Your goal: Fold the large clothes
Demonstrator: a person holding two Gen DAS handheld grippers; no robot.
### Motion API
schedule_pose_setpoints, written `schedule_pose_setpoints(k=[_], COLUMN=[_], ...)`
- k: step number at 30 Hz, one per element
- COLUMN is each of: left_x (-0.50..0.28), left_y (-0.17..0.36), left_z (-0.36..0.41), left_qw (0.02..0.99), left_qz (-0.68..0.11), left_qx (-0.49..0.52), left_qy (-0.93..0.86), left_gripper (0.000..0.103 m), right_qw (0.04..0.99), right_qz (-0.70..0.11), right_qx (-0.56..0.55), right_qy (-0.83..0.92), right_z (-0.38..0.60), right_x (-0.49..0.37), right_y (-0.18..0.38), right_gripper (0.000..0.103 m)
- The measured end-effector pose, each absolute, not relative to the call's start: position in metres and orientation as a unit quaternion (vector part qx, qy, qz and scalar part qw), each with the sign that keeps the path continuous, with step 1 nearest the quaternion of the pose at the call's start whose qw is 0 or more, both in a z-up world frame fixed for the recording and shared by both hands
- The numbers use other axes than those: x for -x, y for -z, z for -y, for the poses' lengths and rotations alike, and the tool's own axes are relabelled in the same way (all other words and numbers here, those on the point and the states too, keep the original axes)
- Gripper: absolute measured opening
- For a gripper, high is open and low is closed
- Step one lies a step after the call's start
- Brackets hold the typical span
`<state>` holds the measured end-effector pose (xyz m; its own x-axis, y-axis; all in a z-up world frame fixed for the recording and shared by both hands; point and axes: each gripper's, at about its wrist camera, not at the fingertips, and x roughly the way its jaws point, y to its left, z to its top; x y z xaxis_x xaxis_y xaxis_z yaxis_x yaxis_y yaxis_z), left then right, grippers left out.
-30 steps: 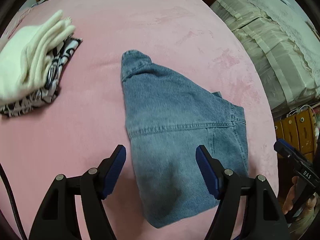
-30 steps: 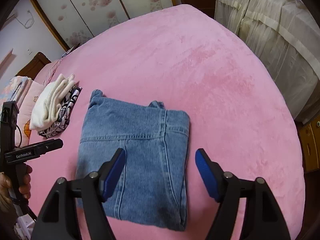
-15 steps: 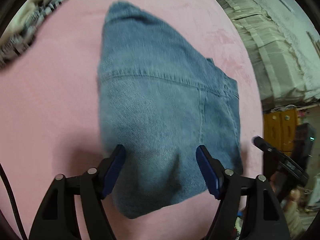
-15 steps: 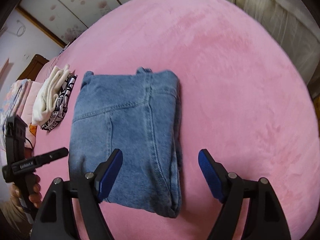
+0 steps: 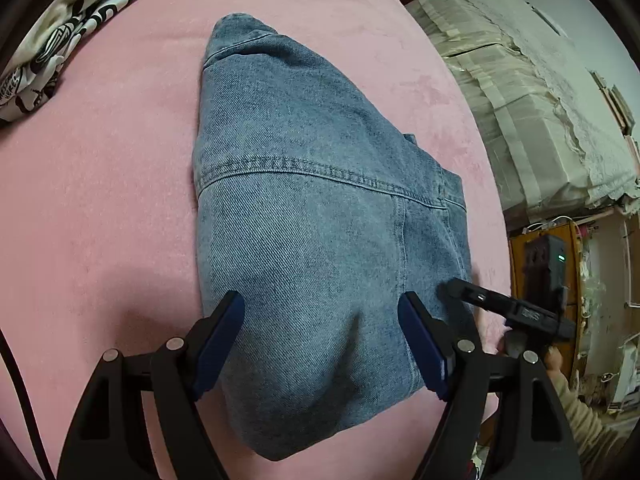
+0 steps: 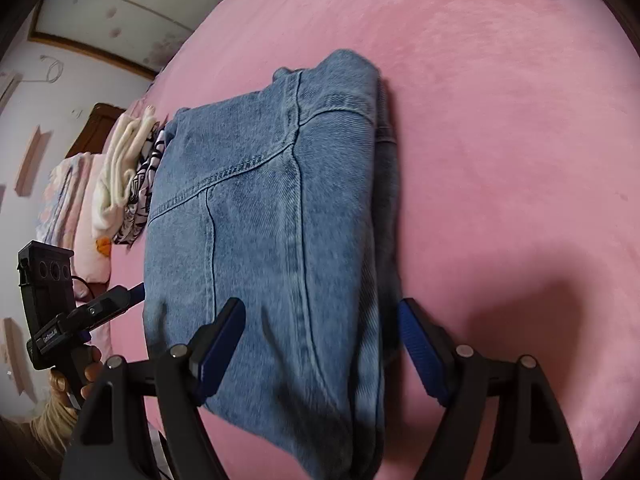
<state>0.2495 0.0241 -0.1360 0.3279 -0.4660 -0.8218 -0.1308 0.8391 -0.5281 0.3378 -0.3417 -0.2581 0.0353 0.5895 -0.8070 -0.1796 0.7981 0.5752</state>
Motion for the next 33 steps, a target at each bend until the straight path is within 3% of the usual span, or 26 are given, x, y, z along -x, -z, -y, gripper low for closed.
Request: schedule_pose_setpoints(k=[16,24,33], left_x=[-0.248,-0.246,-0.267], left_y=[0.141,0.182,0.226], left_z=[-0.043,-0.056,-0.043], left_qw=[0.764,0.711,0.672], left_qz=[-0.571,-0.606,-0.617], left_qx=[0.280,0.337,0.385], left_qy=[0.113,0.118,0.144], left_gripper=[0.076,0.076,0.092], right_qw=[0.674,0.675,0.679], right_qz=[-0.639,-0.635,-0.634], right_qx=[-0.132,-0.137,-0.127], right_qy=[-0.345,-0.351,-0.346], right_z=[0.301,0.305,0.306], right_x=[-0.374,-0.373,-0.371], right_y=[0.279,0.282,0.283], right_gripper=[0.077,0.077,0.077])
